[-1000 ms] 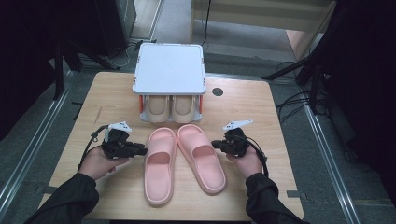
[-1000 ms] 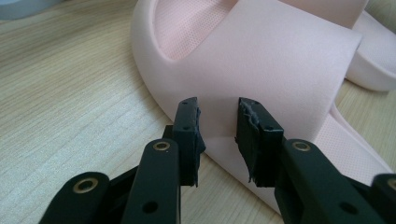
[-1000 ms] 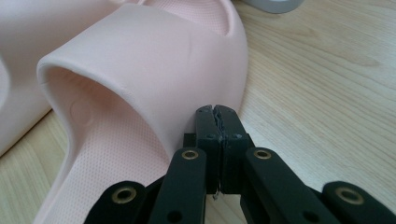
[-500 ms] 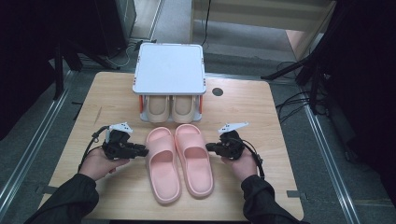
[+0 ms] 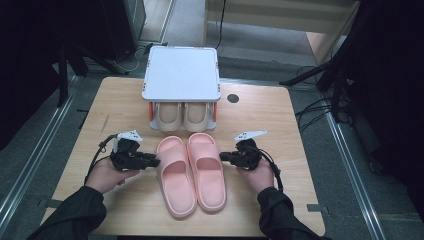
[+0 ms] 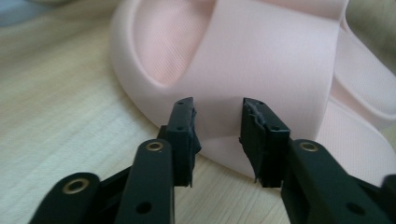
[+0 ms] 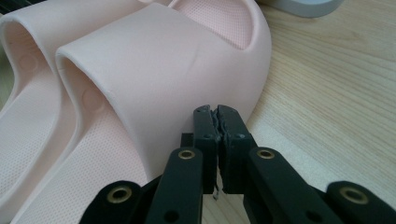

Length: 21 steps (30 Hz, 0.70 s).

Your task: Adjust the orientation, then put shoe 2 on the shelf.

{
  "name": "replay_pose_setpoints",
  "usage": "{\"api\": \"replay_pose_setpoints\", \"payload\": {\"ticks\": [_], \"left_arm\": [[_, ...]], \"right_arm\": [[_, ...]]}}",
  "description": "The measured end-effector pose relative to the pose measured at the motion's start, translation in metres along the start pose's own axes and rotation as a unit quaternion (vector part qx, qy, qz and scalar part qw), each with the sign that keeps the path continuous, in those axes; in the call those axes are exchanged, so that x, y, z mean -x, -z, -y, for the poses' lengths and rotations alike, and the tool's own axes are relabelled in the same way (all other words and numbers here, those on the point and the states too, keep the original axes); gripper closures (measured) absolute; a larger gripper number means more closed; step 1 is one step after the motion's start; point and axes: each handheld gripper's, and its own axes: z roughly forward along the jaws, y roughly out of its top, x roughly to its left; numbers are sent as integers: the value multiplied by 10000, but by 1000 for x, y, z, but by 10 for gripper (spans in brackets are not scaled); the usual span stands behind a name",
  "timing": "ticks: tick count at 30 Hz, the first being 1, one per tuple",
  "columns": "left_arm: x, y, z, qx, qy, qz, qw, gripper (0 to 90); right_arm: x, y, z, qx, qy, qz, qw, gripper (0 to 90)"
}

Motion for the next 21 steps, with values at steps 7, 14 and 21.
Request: {"api": "replay_pose_setpoints", "payload": {"ticks": [7,14,21], "left_arm": [[5,15,-2,319,4,-25,9995,590],[2,17,-3,307,113,-78,9994,525],[1,18,-3,255,176,-123,9994,504]], "right_arm": [[3,10,-3,360,-94,-96,9993,802],[-6,21,-6,670,-65,-222,9975,722],[-24,29,-6,729,18,-291,9969,691]]}}
